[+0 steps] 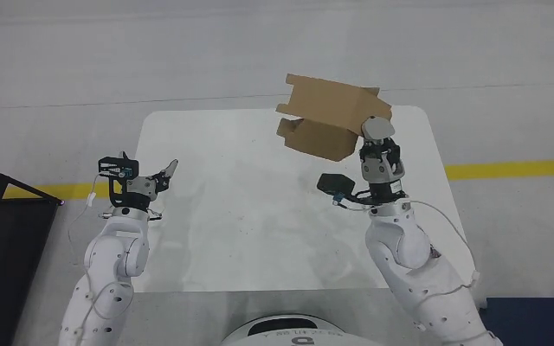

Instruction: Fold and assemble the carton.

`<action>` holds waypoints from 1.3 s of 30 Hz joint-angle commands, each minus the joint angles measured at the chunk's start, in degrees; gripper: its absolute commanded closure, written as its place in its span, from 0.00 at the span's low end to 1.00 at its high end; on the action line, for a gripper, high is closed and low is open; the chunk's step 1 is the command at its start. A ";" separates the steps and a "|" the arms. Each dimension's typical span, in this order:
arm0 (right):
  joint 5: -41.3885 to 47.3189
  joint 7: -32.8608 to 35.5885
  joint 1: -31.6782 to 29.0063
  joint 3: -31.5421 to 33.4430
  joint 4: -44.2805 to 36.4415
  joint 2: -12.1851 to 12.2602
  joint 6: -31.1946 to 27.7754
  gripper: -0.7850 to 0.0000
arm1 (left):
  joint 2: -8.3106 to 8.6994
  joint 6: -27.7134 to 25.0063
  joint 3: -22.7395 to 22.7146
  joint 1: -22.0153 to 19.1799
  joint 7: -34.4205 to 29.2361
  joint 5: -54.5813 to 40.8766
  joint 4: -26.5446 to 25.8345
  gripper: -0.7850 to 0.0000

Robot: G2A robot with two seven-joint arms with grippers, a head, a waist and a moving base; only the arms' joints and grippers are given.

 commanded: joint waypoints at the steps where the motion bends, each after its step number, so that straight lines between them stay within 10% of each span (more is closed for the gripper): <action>1: 25.33 -3.48 2.68 0.63 1.32 -0.18 -7.90 1.00 | 0.00 0.00 0.00 0.00 0.00 0.00 0.00 0.00; 14: 80.82 -10.85 15.93 -7.60 17.37 -3.40 -47.50 1.00 | 0.00 0.00 0.00 0.00 0.00 0.00 0.00 0.00; 26: 127.34 -1.90 17.48 -11.51 23.18 -5.25 -66.73 1.00 | 0.00 0.00 0.00 0.00 0.00 0.00 0.00 0.00; 39: 126.53 -1.07 14.62 -7.05 20.26 -4.61 -69.00 1.00 | 0.00 0.00 0.00 0.00 0.00 0.00 0.00 0.00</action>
